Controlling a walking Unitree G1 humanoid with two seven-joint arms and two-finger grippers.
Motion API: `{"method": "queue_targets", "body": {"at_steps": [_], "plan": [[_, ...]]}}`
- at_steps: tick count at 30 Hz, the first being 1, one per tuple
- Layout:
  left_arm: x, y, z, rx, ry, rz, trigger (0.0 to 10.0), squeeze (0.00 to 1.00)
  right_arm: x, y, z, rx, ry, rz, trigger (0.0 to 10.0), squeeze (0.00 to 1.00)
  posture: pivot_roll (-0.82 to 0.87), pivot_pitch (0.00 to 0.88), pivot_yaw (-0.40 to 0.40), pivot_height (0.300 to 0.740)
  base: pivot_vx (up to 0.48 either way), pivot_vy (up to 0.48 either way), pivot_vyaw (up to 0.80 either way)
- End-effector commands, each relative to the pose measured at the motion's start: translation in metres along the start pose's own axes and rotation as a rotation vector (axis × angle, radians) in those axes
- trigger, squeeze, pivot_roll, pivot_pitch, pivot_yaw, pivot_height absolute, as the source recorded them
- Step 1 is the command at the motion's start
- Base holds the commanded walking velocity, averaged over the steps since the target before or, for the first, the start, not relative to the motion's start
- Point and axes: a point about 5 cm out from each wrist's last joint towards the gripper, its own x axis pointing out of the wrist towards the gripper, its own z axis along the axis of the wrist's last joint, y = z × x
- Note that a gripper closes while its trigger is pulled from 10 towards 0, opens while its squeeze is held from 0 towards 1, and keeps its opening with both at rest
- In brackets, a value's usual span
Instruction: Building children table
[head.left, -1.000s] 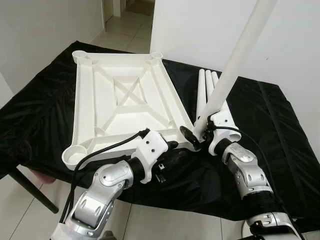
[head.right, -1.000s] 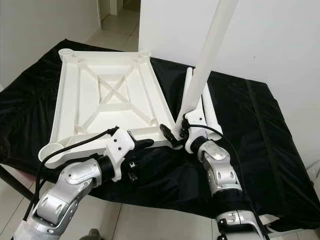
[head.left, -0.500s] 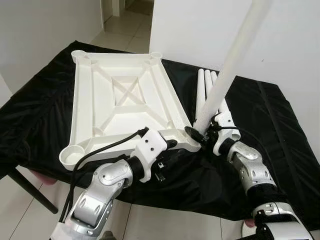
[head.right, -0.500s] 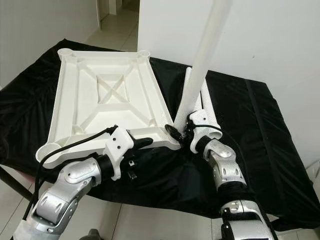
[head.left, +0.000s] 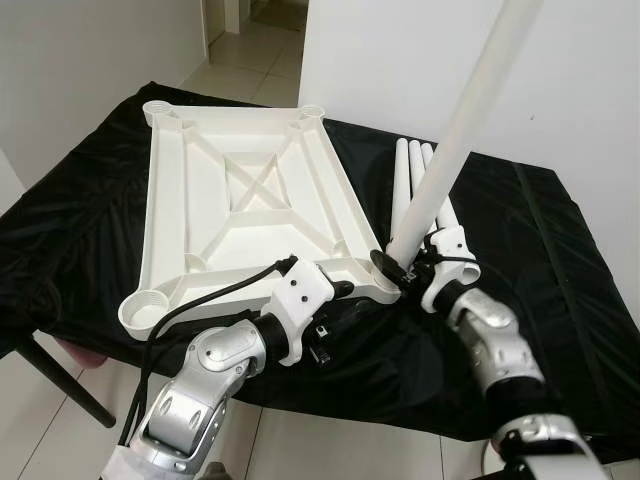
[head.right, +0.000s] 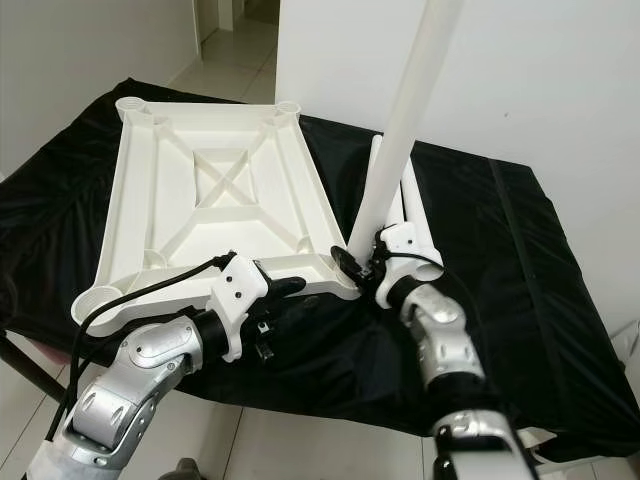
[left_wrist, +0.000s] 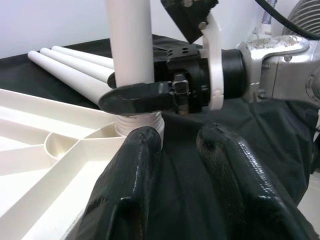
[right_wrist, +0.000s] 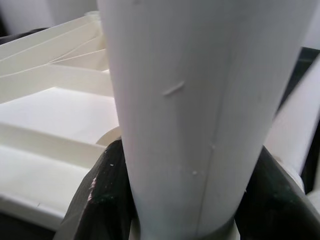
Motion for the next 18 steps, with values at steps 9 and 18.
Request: {"method": "queue_targets", "body": {"at_steps": [9,18], "plan": [[0.004,-0.004,-0.001,-0.023,-0.002,0.03,10.0,0.0,-0.006,0.009,-0.006,0.04,0.059,-0.419,10.0,0.0,0.13,0.067,-0.099,0.74,0.0,0.0,0.0],[0.005,-0.006,0.0,-0.029,-0.006,0.019,10.0,0.0,-0.019,0.031,-0.002,0.019,0.114,-0.586,10.0,0.0,0.13,0.066,-0.1,0.74,0.0,0.0,0.0]]}}
